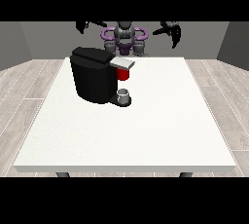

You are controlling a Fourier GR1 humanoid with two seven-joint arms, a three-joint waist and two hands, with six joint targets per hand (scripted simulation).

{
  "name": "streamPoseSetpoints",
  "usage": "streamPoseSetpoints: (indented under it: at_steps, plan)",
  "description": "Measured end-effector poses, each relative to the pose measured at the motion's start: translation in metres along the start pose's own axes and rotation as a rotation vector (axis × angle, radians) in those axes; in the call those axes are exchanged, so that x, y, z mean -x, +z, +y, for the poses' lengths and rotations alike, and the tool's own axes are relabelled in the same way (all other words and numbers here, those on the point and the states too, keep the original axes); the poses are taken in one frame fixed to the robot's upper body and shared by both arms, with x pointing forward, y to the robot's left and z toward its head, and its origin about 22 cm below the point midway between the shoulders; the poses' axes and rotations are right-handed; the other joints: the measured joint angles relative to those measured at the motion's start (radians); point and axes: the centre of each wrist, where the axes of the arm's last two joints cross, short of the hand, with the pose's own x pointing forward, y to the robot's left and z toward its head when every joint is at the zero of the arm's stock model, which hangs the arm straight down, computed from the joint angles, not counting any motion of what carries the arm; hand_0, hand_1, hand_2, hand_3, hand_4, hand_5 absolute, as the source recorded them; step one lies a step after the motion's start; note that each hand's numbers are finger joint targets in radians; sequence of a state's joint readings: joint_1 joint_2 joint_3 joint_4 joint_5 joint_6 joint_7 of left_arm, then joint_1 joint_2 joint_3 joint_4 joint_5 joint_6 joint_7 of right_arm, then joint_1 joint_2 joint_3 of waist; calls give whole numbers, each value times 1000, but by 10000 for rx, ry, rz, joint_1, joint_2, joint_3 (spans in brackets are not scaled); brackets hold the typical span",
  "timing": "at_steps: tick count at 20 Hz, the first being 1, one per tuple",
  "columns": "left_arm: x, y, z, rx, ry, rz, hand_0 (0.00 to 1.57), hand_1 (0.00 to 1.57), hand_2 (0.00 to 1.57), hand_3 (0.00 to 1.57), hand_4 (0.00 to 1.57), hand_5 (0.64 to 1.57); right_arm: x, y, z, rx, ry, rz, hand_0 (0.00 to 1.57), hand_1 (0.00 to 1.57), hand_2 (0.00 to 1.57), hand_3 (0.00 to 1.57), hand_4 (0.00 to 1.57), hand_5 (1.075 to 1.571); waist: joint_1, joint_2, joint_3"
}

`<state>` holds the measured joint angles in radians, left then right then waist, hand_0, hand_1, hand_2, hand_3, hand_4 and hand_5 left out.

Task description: Insert the coffee pod into the coffee machine and close the lid

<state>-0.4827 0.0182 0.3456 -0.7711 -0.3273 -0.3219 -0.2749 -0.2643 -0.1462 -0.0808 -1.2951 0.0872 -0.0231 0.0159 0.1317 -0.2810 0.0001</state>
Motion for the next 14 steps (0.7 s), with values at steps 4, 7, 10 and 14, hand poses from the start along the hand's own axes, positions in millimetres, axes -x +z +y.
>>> streamPoseSetpoints:
  at_steps: [4,7,10,14]
  plan:
    - [-12,1,-5,142,-3,-427,0,0,0,0,366,1571,-16,-17,-18,327,-227,18,0,0,0,0,175,1571,361,387,-1]
    - [-23,1,-5,115,-77,-853,0,0,0,0,356,1571,-26,-29,-19,346,-565,-50,0,0,0,0,83,1571,508,853,1]
    - [-32,2,-11,149,-133,-1162,0,0,0,0,346,1571,-30,-39,-30,362,-1105,85,0,0,0,0,129,1571,680,1174,4]
    - [-42,7,-12,108,-206,-1445,0,0,0,0,265,1571,-36,-50,-25,447,-1597,191,0,0,0,0,149,1571,776,1602,2]
